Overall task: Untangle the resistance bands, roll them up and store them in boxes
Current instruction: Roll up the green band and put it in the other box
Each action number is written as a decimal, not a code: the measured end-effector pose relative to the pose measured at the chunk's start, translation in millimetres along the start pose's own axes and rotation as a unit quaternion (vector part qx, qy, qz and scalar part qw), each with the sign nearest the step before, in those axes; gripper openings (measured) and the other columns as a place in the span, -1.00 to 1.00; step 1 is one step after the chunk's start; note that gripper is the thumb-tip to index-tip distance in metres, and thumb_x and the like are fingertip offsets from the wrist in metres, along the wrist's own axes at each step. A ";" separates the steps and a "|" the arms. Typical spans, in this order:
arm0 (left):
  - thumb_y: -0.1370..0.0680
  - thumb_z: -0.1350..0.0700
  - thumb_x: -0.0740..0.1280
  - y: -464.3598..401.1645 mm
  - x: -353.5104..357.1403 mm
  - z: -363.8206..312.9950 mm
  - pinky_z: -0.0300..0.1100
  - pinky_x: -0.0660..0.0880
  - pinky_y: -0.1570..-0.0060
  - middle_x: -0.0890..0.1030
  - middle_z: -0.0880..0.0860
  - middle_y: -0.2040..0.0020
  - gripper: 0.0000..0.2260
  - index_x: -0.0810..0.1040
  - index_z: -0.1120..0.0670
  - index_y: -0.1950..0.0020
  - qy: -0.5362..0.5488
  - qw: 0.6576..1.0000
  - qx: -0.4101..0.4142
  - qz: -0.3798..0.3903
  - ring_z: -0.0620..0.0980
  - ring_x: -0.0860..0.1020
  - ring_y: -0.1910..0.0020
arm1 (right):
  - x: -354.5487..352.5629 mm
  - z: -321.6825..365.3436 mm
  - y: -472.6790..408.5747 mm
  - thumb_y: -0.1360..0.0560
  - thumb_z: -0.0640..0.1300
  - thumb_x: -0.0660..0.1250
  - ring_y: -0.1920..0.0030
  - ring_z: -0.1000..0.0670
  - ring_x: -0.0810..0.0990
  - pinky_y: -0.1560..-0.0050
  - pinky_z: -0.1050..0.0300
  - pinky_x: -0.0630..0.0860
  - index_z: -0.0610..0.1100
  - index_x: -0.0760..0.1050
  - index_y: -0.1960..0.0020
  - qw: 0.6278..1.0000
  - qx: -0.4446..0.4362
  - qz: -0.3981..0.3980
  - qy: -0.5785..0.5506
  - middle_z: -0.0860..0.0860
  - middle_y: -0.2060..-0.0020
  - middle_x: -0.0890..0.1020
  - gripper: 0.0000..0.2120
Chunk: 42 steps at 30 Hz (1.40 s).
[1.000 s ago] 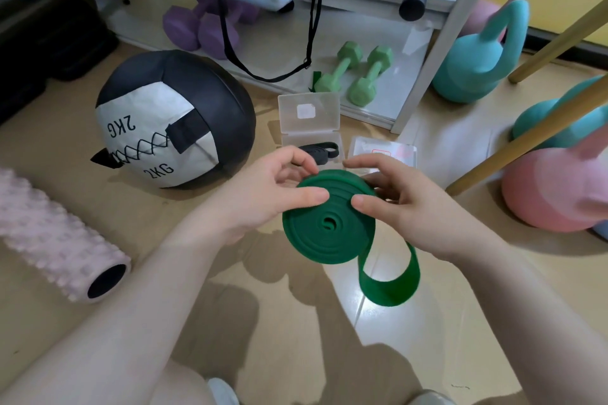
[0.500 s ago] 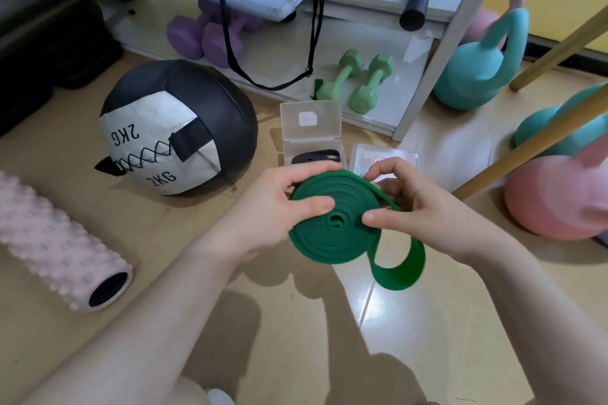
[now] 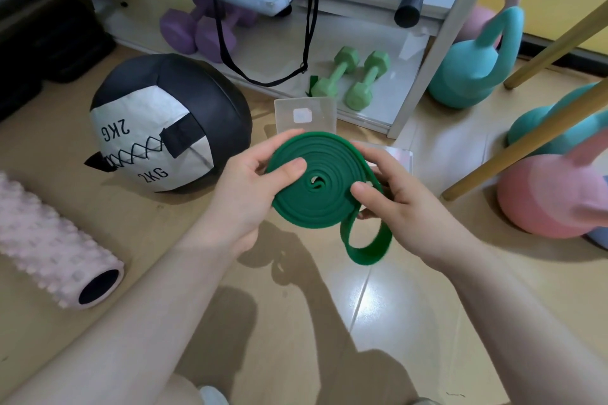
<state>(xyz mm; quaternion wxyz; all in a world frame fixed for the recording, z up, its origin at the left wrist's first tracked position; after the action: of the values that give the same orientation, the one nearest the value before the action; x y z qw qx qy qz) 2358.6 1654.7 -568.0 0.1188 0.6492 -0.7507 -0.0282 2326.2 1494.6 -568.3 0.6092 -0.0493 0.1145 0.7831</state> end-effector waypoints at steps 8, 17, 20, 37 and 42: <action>-0.52 0.28 0.25 5.9 11.6 12.1 -0.11 0.55 0.09 0.65 -0.07 0.06 -0.74 0.53 -0.06 -0.06 0.061 0.995 -0.074 0.038 -0.08 0.61 0.12 | -7.9 3.0 0.5 -0.55 -0.17 0.22 -0.21 0.25 0.48 -0.21 0.29 0.42 0.13 0.33 -0.37 1.000 -0.011 -0.014 -0.008 0.28 -0.18 0.53 -0.57; -0.33 0.03 0.48 1.4 14.6 23.3 -0.11 0.54 -0.03 0.60 -0.01 0.00 -0.68 0.47 -0.03 -0.02 -0.271 0.941 -0.067 0.193 -0.04 0.60 0.02 | 11.4 -13.9 5.2 -0.50 -0.12 0.33 -0.03 0.37 0.49 -0.05 0.47 0.39 0.22 0.35 -0.28 0.978 0.031 0.114 0.174 0.29 -0.07 0.54 -0.57; -0.43 0.10 0.44 6.0 21.8 25.4 -0.03 0.57 -0.01 0.60 -0.03 0.02 -0.73 0.48 -0.09 -0.06 -0.295 0.923 -0.073 0.235 -0.06 0.62 0.09 | 14.2 -19.9 4.7 -0.46 -0.09 0.37 0.34 0.18 0.49 0.29 0.39 0.38 0.13 0.26 -0.09 0.983 0.048 0.092 0.149 -0.03 0.17 0.62 -0.66; -0.54 0.29 0.26 -3.1 11.6 19.1 -0.28 0.51 0.32 0.63 0.00 0.13 -0.77 0.54 -0.04 0.02 -0.050 0.997 -0.046 0.021 -0.12 0.60 0.23 | -16.6 -15.2 -0.9 -0.42 -0.24 0.39 -0.01 0.08 0.54 -0.06 0.20 0.51 0.15 0.39 -0.14 1.000 0.020 0.012 -0.017 0.11 -0.08 0.55 -0.58; -0.55 0.25 0.25 -1.2 4.1 27.6 0.11 0.46 0.03 0.63 0.05 0.09 -0.81 0.54 -0.04 0.05 0.004 0.993 -0.106 -0.043 0.08 0.57 0.15 | -11.2 -19.9 -1.4 -0.47 -0.24 0.33 0.18 0.20 0.53 0.13 0.33 0.46 0.02 0.34 0.03 0.992 0.016 -0.095 -0.082 0.12 0.13 0.54 -0.76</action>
<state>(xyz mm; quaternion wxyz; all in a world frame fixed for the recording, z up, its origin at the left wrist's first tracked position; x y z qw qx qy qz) 2353.3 1647.4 -594.4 0.1887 0.6648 -0.7144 -0.1100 2329.2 1479.6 -585.3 0.6892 0.0142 0.0713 0.7209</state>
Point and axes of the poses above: each hand's wrist, its own y-axis away from the middle knuckle, its own x-axis out of the palm, z = x × y, the point moved 6 cm from there along -y, towards the middle knuckle
